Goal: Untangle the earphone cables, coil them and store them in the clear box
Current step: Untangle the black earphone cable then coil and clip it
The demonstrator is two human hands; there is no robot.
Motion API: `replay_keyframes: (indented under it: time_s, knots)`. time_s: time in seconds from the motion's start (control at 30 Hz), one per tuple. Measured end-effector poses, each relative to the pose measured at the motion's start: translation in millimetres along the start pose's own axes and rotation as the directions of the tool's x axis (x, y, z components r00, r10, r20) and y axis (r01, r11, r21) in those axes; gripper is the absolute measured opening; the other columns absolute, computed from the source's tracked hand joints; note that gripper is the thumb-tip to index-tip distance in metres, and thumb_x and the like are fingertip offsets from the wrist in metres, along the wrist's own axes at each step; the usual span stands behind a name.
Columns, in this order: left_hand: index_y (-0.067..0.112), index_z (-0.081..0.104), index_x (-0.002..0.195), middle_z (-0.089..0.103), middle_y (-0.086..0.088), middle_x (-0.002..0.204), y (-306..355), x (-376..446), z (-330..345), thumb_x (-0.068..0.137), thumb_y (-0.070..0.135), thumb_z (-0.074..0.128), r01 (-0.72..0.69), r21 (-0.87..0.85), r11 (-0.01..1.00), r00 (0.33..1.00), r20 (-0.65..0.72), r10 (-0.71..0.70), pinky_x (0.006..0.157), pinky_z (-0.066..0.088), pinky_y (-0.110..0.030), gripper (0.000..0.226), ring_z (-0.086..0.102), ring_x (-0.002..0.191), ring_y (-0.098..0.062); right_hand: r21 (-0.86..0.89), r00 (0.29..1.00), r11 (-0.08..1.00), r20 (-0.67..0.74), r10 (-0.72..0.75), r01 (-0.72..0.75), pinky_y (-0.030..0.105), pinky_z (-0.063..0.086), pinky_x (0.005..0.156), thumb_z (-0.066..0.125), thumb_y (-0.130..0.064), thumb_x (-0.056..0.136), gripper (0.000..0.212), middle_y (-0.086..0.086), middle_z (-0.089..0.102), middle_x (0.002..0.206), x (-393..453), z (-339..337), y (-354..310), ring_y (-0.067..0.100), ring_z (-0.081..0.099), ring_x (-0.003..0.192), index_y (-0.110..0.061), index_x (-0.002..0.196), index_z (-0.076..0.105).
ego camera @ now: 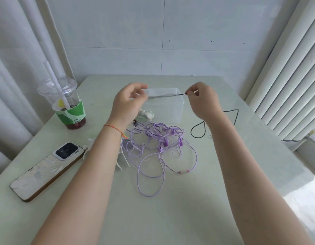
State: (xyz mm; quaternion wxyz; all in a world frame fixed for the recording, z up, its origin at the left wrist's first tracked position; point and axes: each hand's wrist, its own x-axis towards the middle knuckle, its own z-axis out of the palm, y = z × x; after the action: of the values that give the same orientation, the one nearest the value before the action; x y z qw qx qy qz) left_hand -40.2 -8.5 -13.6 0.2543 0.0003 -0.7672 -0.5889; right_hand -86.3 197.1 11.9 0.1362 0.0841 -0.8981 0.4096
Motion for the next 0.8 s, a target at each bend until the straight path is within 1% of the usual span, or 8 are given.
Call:
replay_keyframes:
  time_s: [0.13,0.23,0.3,0.4,0.47,0.6,0.7,0.8]
  knots:
    - [0.033,0.070,0.096,0.070,0.011,0.109,0,-2,3,0.083,0.019,0.060,0.034,-0.022,0.999,0.995,0.092,-0.032,0.095,0.045,-0.021,0.022,0.061,0.108,-0.005,0.021,0.989,0.996,0.120,-0.088,0.086,0.022,0.036,0.058,0.059,-0.018,0.091,0.012,-0.007,0.051,0.069,-5,0,-5,0.011,0.046,0.064,-0.009,0.093,0.068]
    - [0.015,0.067,0.115,0.069,0.003,0.114,7,-7,16,0.093,0.006,0.055,0.040,-0.078,0.996,0.978,0.208,-0.023,0.094,0.044,-0.017,0.026,0.061,0.107,-0.005,0.072,0.958,0.984,0.229,-0.173,0.160,0.012,0.037,0.055,0.064,-0.019,0.089,0.008,-0.007,0.058,0.069,-12,1,-15,0.005,0.047,0.059,-0.013,0.087,0.068]
    - [0.010,0.062,0.118,0.069,-0.001,0.108,17,-14,28,0.097,0.004,0.048,0.050,-0.121,0.991,0.944,0.331,-0.007,0.088,0.046,-0.015,0.026,0.063,0.099,-0.007,0.128,0.931,0.974,0.291,-0.218,0.188,0.017,0.040,0.060,0.065,-0.017,0.088,0.004,-0.004,0.064,0.074,-18,3,-21,0.006,0.050,0.061,-0.014,0.086,0.068]
    - [0.010,0.059,0.106,0.064,0.002,0.070,21,-21,36,0.102,0.010,0.041,0.155,-0.163,0.974,0.902,0.425,-0.073,0.068,0.049,-0.028,0.018,0.059,0.060,-0.014,0.217,0.915,0.958,0.318,-0.249,0.185,0.022,0.044,0.065,0.065,-0.011,0.086,0.006,-0.001,0.069,0.078,-20,3,-25,0.008,0.056,0.064,-0.015,0.088,0.069]
    - [0.010,0.058,0.094,0.047,0.007,0.052,18,-20,32,0.103,0.025,0.042,0.223,-0.043,0.974,0.885,0.428,-0.183,0.061,0.041,-0.031,0.023,0.042,0.044,-0.013,0.237,0.927,0.956,0.287,-0.242,0.176,0.022,0.047,0.067,0.064,-0.007,0.085,0.012,0.000,0.071,0.083,-18,1,-23,0.008,0.062,0.071,-0.016,0.089,0.069]
    - [0.012,0.058,0.075,0.029,0.013,0.044,16,-16,14,0.100,0.024,0.047,0.263,0.082,0.961,0.865,0.422,-0.272,0.055,0.038,-0.026,0.031,0.026,0.040,-0.008,0.199,0.982,0.974,0.127,-0.139,0.112,0.011,0.035,0.050,0.059,-0.004,0.085,0.017,-0.005,0.062,0.073,-8,-3,-12,-0.003,0.046,0.052,-0.016,0.089,0.070]
    - [0.012,0.056,0.072,0.029,0.011,0.043,14,-10,1,0.098,0.019,0.049,0.279,0.047,0.959,0.900,0.335,-0.279,0.057,0.040,-0.028,0.027,0.025,0.036,-0.007,0.133,0.999,0.991,-0.034,-0.004,0.009,0.017,0.036,0.053,0.054,-0.004,0.086,0.020,-0.004,0.060,0.076,1,-6,1,0.006,0.048,0.061,-0.013,0.093,0.071]
    - [0.010,0.055,0.073,0.026,0.007,0.047,12,-6,-6,0.097,0.013,0.048,0.256,-0.063,0.964,0.931,0.283,-0.229,0.056,0.037,-0.029,0.025,0.023,0.038,-0.008,-0.014,0.998,0.998,-0.035,0.060,-0.061,0.019,0.036,0.054,0.050,-0.004,0.086,0.026,-0.001,0.061,0.083,5,-7,10,0.017,0.051,0.072,-0.011,0.096,0.073]
